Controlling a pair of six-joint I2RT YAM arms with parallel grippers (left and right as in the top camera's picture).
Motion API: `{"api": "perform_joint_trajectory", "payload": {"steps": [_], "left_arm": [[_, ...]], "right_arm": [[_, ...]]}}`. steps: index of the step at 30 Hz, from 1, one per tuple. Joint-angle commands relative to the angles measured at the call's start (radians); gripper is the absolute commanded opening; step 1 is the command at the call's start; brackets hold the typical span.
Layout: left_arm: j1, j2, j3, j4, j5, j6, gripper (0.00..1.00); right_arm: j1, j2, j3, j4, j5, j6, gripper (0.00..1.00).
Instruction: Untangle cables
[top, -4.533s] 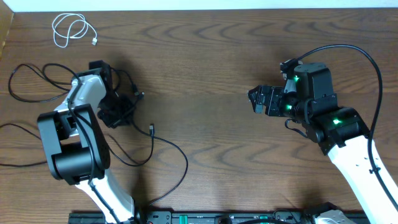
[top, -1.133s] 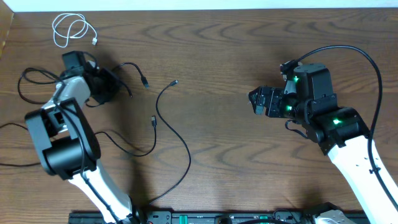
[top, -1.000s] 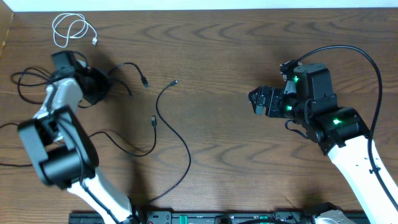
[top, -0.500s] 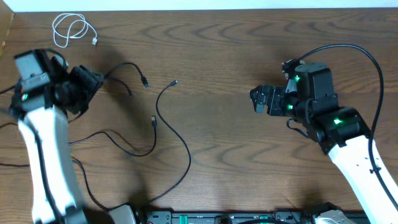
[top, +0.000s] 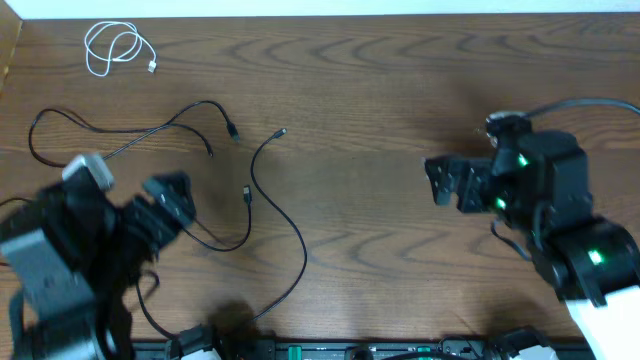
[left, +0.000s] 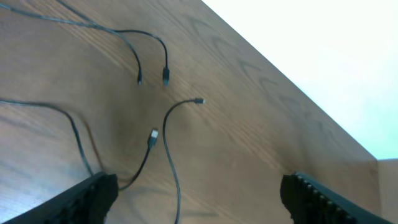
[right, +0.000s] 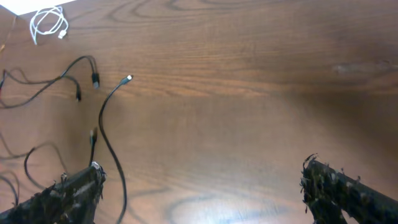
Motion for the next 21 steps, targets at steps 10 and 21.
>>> {"api": "perform_joint_trajectory", "payload": {"steps": [10,21], "left_arm": [[-0.004,-0.104,0.0,-0.134,0.003,0.012,0.96],[-0.004,-0.104,0.0,-0.134,0.003,0.012,0.96]], "right_arm": [[-0.006,-0.372,-0.073,-0.087,0.016,-0.073,0.96],[-0.006,-0.51,-0.241,-0.052,0.04,-0.049,0.99]]}}
